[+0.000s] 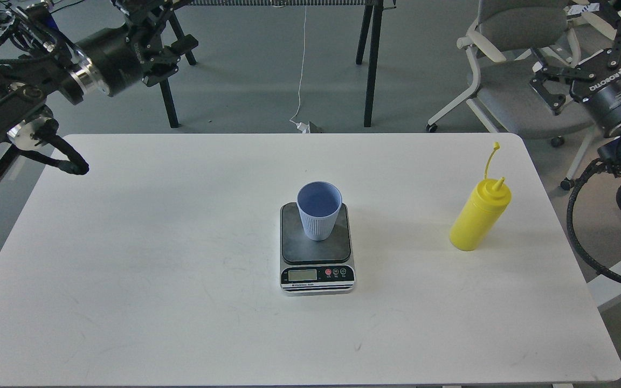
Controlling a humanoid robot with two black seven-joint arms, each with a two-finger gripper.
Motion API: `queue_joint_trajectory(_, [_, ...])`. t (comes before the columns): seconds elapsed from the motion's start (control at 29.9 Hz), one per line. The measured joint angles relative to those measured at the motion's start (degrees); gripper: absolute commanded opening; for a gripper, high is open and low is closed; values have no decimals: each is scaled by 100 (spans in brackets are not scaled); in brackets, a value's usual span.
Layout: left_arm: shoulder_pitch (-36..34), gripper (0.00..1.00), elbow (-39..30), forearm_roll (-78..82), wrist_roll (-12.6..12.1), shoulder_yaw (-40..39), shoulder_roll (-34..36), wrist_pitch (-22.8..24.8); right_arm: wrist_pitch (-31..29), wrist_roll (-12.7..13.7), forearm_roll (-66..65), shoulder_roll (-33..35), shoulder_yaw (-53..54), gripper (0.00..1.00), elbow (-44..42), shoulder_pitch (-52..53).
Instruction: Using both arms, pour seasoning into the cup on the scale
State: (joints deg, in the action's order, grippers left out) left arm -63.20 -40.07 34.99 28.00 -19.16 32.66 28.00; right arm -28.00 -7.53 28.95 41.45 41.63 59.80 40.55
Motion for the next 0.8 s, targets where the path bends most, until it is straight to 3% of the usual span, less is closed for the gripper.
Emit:
queue_joint_trajectory(0.53, [583, 94, 8, -155, 0, -699, 310, 0, 0, -27, -238, -60, 34, 99, -110, -330])
queue_joint_trajectory(0.8, [598, 94, 9, -194, 0, -881, 259, 0, 0, -225, -240, -23, 84, 99, -128, -694])
